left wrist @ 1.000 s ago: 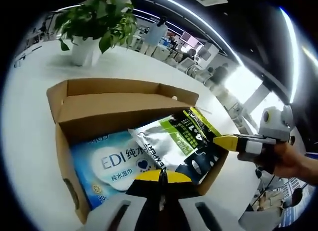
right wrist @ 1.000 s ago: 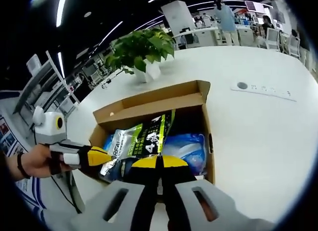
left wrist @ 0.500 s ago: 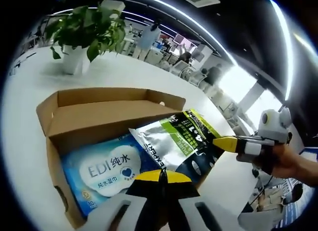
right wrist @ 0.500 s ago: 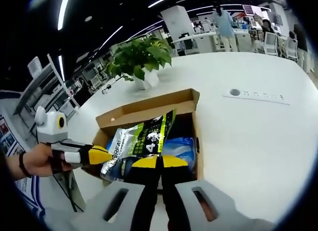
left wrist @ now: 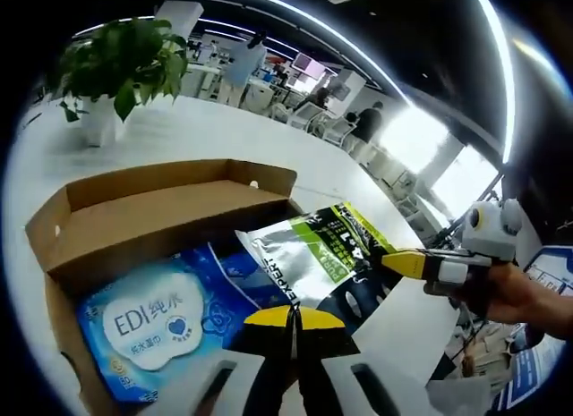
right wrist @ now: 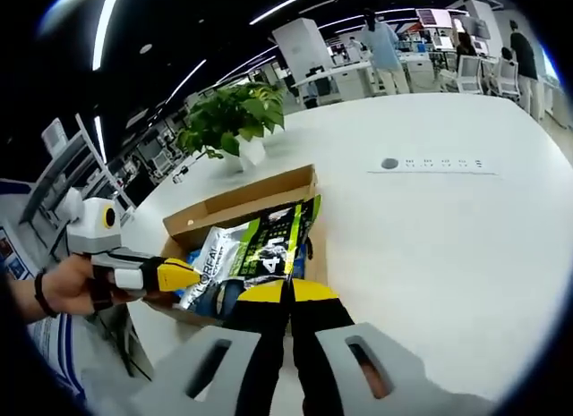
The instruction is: Operate the shoe box by opening the lid, removing the specified soft item, and placing it in the target area until the item is outside and the box remains undamaged.
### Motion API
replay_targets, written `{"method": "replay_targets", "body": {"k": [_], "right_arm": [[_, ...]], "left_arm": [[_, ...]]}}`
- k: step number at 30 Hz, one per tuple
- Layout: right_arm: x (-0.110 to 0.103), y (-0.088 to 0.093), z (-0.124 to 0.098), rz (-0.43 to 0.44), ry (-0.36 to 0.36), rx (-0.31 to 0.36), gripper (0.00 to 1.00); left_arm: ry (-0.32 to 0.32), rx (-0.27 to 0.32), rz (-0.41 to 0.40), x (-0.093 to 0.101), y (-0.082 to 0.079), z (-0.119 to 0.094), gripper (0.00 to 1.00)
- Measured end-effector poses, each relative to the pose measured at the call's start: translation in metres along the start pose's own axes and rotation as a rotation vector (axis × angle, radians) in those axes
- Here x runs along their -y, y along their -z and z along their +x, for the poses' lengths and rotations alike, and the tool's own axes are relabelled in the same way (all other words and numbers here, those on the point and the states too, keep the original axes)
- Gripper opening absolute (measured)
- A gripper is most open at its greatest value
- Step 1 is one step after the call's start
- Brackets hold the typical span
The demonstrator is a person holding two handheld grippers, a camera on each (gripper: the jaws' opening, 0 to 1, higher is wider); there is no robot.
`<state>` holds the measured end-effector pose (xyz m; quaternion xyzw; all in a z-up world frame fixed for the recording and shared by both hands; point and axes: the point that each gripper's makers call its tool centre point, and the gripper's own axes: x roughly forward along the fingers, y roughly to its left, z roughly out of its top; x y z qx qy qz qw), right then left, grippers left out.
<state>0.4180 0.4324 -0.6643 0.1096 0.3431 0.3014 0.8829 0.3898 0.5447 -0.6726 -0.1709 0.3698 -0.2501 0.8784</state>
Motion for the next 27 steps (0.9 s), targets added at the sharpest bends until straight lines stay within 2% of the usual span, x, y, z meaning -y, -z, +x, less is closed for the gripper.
{"method": "replay_targets", "body": {"k": [8,17,27], "right_arm": [[0.042,0.009,-0.036,0.053,0.058,0.030,0.00],[0.085,0.023,-0.072,0.104,0.111,0.047,0.00],[0.113,0.037,-0.092,0.133,0.133,0.052,0.00]], "left_arm": [[0.045,-0.035,0.059,0.038,-0.002,0.028,0.00],[0.096,-0.083,0.106,0.084,0.007,0.063,0.00],[0.112,-0.128,0.142,0.110,0.019,0.083,0.00]]}}
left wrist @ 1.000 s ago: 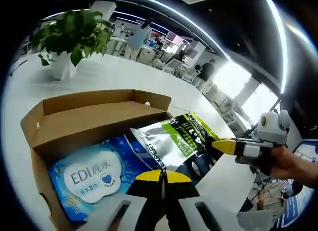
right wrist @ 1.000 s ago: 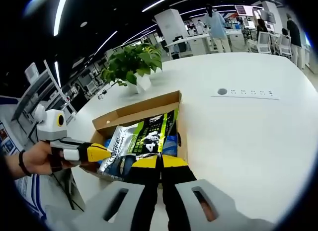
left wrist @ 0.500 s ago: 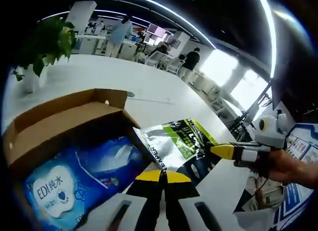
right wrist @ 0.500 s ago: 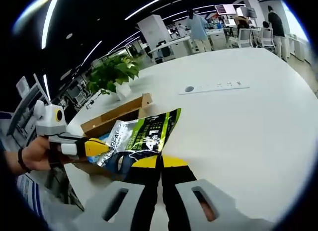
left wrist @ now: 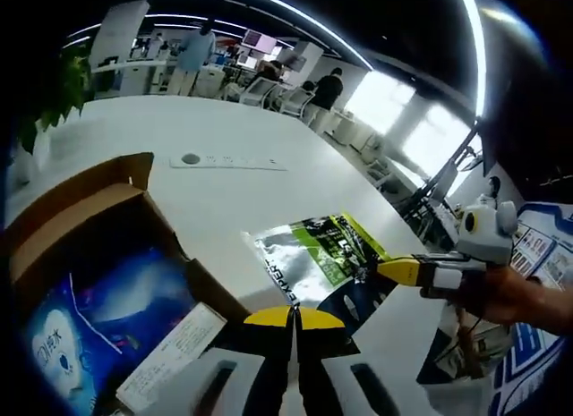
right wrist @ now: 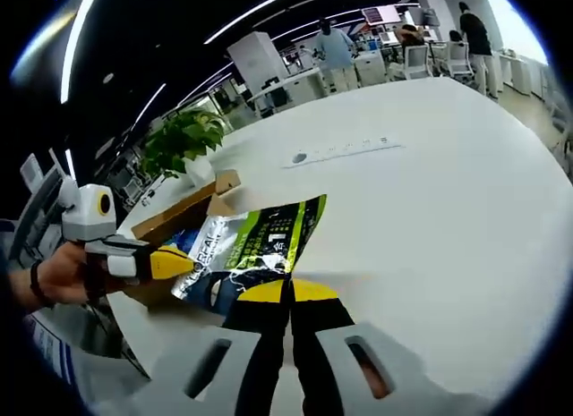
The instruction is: Operate the shoe box by opening the lid, removing the specified soft item, and placing it in the target area until the item is outside and the box remains undamaged.
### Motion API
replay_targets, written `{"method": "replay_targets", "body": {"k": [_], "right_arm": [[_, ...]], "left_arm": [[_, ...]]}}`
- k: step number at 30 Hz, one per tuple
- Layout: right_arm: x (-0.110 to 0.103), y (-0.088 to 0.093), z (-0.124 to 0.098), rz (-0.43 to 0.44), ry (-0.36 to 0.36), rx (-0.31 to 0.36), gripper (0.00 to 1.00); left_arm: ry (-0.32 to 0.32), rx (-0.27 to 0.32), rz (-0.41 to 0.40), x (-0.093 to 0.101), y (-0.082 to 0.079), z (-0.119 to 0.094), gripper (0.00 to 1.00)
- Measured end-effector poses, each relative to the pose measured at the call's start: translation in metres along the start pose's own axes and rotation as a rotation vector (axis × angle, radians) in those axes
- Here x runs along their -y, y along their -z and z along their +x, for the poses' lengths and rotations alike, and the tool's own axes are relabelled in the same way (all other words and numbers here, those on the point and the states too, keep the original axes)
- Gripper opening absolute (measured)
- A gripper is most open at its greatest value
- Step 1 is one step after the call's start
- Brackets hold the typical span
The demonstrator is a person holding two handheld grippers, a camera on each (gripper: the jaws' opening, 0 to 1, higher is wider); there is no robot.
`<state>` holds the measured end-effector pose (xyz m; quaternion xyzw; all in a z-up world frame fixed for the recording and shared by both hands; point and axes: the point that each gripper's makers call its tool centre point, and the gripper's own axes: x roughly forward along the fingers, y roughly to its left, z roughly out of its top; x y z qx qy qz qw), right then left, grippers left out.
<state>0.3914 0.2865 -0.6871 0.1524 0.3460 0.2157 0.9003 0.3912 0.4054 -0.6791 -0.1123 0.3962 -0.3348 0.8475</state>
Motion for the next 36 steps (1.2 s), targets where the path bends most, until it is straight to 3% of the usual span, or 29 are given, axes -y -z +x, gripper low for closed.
{"method": "replay_targets", "body": {"k": [21,36], "right_arm": [[0.033,0.014,-0.008,0.041,0.027,-0.017,0.00],[0.051,0.048,-0.007,0.073,0.043,-0.079,0.00]], "left_arm": [[0.020,-0.059,0.015,0.015,0.014,0.031,0.00],[0.013,-0.117,0.006,0.018,0.049,0.058,0.00]]}}
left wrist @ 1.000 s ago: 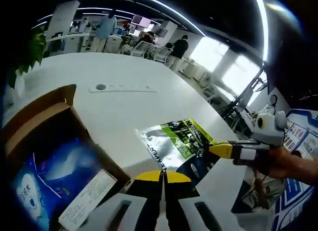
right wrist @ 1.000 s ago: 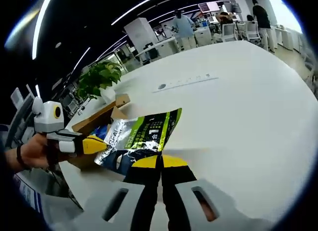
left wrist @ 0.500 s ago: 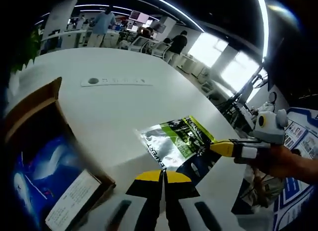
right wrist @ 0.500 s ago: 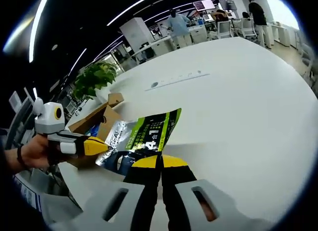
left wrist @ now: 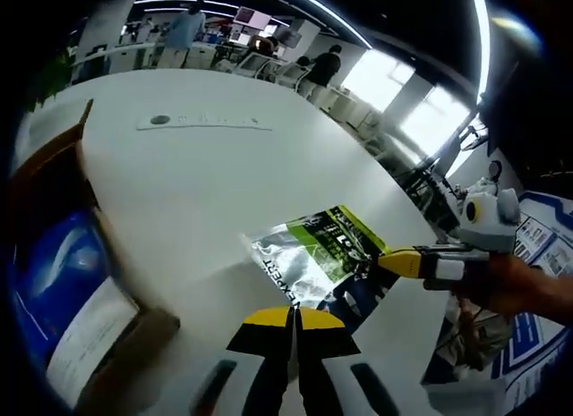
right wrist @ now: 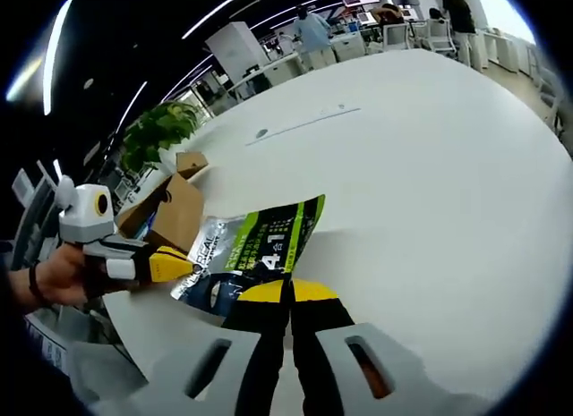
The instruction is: Operate the shoe box by opening the lid, removing the specified soft item, and placing it in the target area until the item is outside and the box remains undamaged.
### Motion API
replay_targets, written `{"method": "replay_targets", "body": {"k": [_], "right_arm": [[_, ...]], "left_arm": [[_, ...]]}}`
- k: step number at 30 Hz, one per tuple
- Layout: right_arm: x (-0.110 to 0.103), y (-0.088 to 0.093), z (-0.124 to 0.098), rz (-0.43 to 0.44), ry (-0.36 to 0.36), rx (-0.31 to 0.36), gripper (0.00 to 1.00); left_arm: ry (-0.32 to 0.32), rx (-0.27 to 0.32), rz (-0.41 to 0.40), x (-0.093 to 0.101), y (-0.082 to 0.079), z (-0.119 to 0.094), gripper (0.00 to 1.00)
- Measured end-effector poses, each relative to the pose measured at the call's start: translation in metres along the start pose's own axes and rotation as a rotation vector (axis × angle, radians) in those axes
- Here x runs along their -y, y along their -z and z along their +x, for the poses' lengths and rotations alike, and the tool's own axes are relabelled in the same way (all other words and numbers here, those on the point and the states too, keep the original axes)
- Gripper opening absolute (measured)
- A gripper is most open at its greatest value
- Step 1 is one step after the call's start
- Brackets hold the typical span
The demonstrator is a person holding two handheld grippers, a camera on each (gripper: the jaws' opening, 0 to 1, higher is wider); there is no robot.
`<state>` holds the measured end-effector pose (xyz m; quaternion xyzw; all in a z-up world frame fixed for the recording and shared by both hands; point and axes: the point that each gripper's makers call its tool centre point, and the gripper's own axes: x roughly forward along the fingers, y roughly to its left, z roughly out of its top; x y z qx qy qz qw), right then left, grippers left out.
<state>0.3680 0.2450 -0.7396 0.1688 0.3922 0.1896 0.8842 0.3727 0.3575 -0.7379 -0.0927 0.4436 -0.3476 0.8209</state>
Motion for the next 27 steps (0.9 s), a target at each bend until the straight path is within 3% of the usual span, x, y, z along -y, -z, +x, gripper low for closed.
{"method": "replay_targets", "body": {"k": [27], "right_arm": [[0.022,0.025,0.023,0.020,0.005,-0.084,0.00]], "left_arm": [[-0.047,-0.055,-0.038,-0.014,0.016,0.023,0.00]]}}
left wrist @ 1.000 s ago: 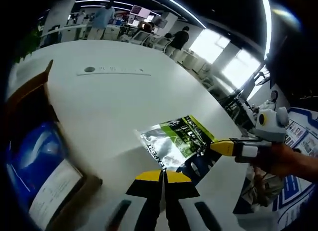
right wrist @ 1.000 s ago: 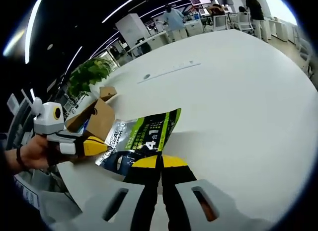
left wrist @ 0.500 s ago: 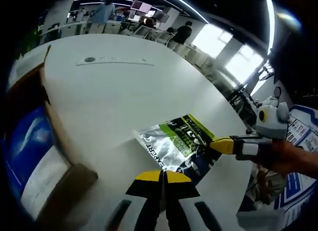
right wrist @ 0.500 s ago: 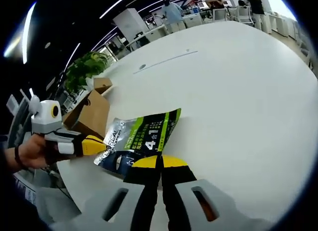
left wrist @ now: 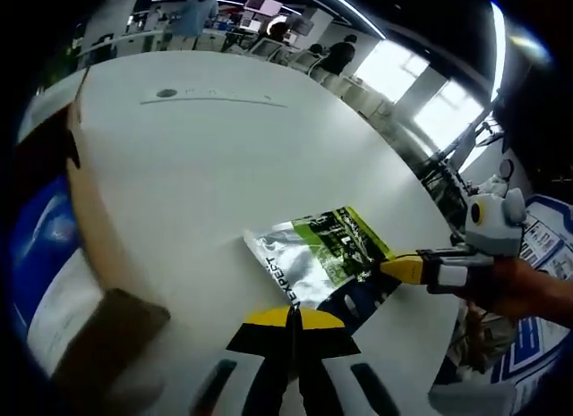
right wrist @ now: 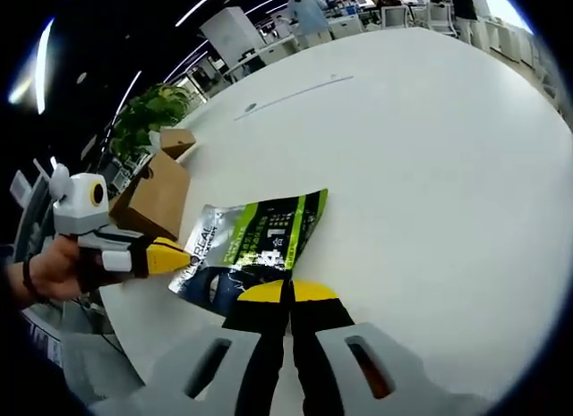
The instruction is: Operate the shoe box by opening the lid, removing the specified soft item, and placing it in the target area until the item is outside and the box remains undamaged.
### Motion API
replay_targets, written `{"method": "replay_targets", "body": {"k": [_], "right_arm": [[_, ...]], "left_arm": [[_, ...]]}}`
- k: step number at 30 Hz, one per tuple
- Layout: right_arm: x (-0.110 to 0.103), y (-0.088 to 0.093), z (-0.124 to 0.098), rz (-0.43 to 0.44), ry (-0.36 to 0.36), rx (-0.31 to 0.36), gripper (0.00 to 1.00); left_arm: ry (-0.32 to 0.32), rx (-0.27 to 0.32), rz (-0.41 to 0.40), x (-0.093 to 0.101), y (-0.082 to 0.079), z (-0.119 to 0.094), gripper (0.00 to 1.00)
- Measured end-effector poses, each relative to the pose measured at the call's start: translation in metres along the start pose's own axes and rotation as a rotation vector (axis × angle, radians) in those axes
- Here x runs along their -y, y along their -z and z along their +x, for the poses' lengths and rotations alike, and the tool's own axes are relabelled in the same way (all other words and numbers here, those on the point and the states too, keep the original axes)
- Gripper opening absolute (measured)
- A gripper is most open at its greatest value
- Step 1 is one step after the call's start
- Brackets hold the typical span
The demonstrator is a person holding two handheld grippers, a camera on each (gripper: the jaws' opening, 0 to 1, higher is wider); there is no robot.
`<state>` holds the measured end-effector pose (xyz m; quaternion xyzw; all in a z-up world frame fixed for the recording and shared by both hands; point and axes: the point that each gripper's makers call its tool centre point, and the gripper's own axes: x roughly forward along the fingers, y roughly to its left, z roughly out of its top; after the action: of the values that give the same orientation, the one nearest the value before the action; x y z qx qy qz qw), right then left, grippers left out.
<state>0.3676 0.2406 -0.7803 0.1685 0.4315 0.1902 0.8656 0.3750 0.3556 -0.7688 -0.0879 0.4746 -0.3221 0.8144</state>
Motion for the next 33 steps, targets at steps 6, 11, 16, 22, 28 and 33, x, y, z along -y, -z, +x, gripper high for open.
{"method": "replay_targets", "body": {"k": [6,11,16,22,28,33], "right_arm": [[0.007,-0.005,0.006,0.008,-0.001,-0.003,0.00],[0.010,-0.014,0.011,0.015,-0.002,0.002,0.00],[0.015,-0.022,0.018,0.021,-0.005,0.003,0.00],[0.019,-0.026,0.023,0.025,-0.002,0.003,0.00],[0.018,-0.027,0.021,0.023,-0.005,0.004,0.00],[0.020,-0.028,0.021,0.024,0.005,0.006,0.01]], "left_arm": [[-0.008,0.003,-0.006,-0.003,-0.005,0.004,0.00],[-0.021,0.008,-0.005,-0.006,-0.012,0.008,0.00],[-0.030,0.016,-0.007,-0.011,-0.021,0.013,0.00],[-0.051,0.032,-0.011,-0.013,-0.027,0.017,0.00],[-0.059,0.040,-0.014,-0.014,-0.028,0.018,0.01],[-0.060,0.039,-0.025,-0.014,-0.028,0.017,0.03]]}}
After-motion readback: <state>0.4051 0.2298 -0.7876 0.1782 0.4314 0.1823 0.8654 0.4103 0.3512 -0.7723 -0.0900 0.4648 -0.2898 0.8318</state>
